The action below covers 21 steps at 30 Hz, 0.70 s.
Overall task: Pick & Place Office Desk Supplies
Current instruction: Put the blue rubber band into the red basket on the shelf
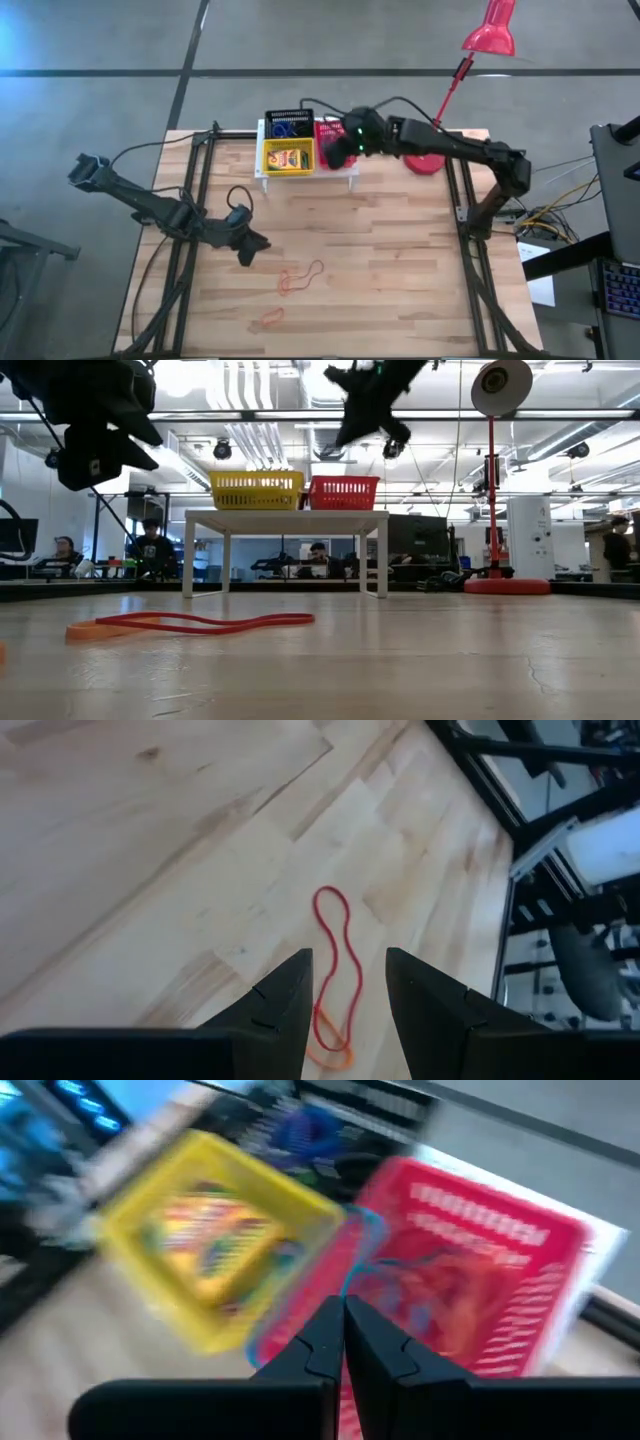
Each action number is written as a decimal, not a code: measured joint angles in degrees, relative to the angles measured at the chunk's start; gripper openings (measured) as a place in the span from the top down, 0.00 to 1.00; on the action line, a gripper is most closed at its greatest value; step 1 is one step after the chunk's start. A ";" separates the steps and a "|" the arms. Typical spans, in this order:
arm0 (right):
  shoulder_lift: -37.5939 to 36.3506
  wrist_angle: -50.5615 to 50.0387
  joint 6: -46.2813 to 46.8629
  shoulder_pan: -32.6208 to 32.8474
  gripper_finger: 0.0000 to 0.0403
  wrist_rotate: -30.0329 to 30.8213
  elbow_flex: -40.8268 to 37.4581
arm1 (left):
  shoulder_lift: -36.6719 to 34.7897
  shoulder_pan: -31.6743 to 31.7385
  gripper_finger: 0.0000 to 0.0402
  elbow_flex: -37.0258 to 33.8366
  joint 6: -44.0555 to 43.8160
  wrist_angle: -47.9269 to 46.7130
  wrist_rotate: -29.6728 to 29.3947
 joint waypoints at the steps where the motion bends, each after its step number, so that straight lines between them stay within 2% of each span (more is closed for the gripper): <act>1: 0.72 -0.57 -0.63 -1.38 0.98 -0.17 0.02 | 0.00 0.00 0.67 0.00 -0.51 -0.13 -0.18; 8: 4.86 -0.80 -2.85 -7.94 0.98 -5.69 0.02 | 0.00 0.00 0.67 0.00 -4.99 -0.07 -2.99; 15: 6.51 -0.66 -4.32 -9.10 0.98 -6.33 0.02 | 0.00 0.00 0.67 0.00 -6.58 -0.06 -4.31; 18: 6.72 -0.68 -5.77 -9.07 0.94 -6.83 0.02 | 0.00 0.00 0.67 0.00 -8.53 -0.07 -4.47; 21: 6.55 -0.44 -6.23 -9.23 0.85 -7.90 0.02 | 0.00 0.00 0.67 0.00 -9.36 -0.07 -4.62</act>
